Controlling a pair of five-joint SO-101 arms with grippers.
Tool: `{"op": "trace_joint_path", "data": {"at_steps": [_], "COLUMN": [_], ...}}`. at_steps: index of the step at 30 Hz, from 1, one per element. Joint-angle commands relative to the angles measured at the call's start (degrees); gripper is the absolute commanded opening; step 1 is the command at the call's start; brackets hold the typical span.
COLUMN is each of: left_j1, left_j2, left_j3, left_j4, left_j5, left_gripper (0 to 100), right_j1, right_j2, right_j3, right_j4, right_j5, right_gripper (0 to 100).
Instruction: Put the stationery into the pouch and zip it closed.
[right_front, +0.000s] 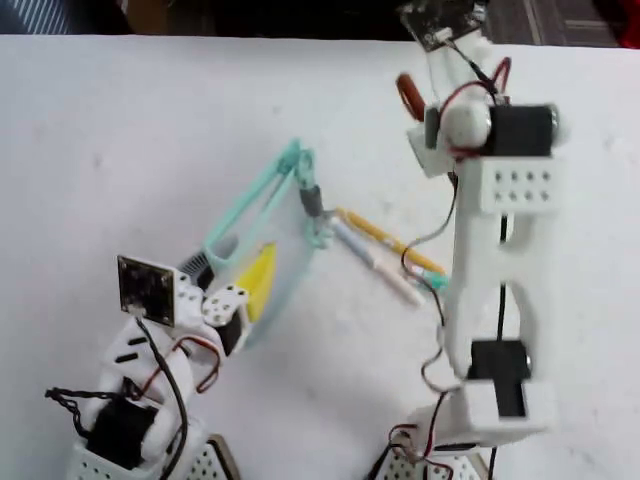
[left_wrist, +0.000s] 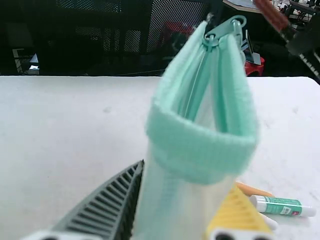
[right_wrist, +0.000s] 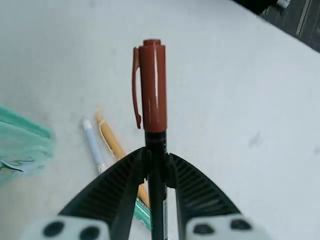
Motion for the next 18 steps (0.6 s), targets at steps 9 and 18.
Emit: {"op": "trace_joint_path", "data": {"at_steps": [9, 18], "left_j1": [1.19, 4.53], "left_j2": [0.22, 0.22], "left_j3": [-1.49, -1.23], "left_j4": [0.26, 0.62], "left_j5": [-0.7, -5.54], "left_gripper": [19, 19], "right_j1": [-16.57, -30.55], "right_j2": [-19.56, -24.75], "right_j3": [-2.46, -2.46], "right_j4": [1.1, -0.84], "right_j5": [-3.08, -3.52], "right_gripper": [1.7, 1.7]}}
